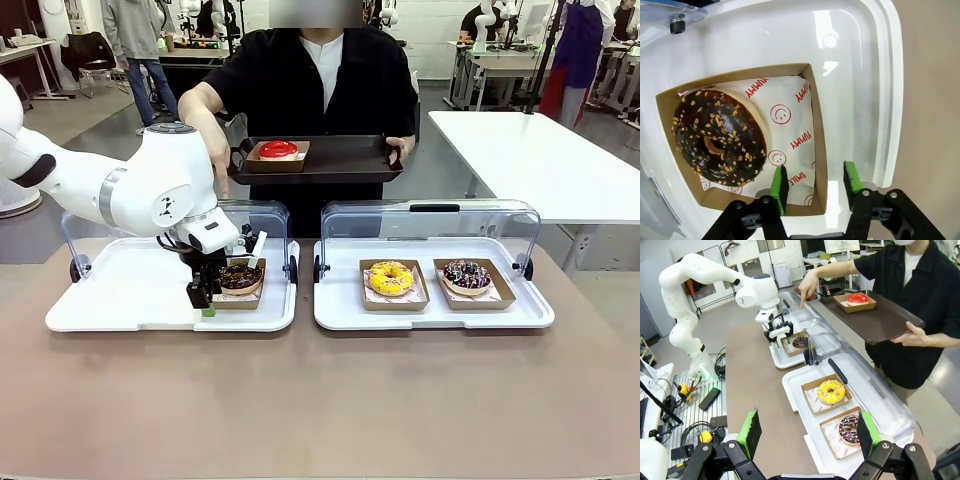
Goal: Provide the desired donut to the person.
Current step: Pick up and lift the Paper togo box containing the Donut pointed at by the person.
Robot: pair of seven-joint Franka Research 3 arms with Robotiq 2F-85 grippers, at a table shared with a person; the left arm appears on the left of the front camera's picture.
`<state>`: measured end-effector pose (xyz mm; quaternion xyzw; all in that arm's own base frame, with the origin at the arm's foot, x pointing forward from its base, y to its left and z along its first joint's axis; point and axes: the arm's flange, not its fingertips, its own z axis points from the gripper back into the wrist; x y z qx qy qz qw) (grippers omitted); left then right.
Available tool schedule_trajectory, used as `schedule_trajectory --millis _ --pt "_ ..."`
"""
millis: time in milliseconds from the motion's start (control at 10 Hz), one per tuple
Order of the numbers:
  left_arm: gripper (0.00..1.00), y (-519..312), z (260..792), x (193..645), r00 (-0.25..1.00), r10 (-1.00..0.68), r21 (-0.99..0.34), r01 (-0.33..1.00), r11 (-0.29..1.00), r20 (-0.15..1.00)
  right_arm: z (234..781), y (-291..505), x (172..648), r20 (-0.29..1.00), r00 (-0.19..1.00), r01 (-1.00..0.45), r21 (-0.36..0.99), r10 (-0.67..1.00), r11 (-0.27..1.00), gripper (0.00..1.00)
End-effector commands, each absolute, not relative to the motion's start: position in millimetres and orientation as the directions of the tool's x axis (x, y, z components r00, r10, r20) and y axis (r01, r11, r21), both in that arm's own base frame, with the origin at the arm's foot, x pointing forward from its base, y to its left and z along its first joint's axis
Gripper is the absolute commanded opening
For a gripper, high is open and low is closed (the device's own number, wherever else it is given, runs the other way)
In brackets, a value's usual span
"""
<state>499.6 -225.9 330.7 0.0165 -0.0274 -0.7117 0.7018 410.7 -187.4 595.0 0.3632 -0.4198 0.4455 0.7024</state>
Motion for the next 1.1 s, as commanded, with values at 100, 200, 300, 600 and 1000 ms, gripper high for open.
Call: schedule_trajectory --millis 100,200,300,600,1000 --pt "0.12 -227 333 502 -0.002 -1.000 0.073 0.997 -0.001 0.009 594 -186 410 0.917 0.245 -0.932 0.133 0.314 0.338 1.00" --pt "0.00 -227 333 501 -0.002 -1.000 0.073 0.997 -0.001 0.010 594 -186 410 0.917 0.245 -0.932 0.133 0.314 0.338 1.00" --pt "0.00 -226 334 502 -0.004 -1.000 0.072 0.997 -0.003 0.010 594 -186 410 0.917 0.245 -0.932 0.133 0.314 0.338 1.00" --pt "0.00 -226 335 501 -0.006 -1.000 0.073 0.997 -0.005 0.012 594 -186 410 0.917 0.245 -0.932 0.133 0.314 0.338 1.00" --pt "0.00 -226 365 483 -0.066 -0.998 0.043 0.997 -0.066 -0.004 594 -186 410 0.917 0.245 -0.932 0.133 0.314 0.338 1.00"
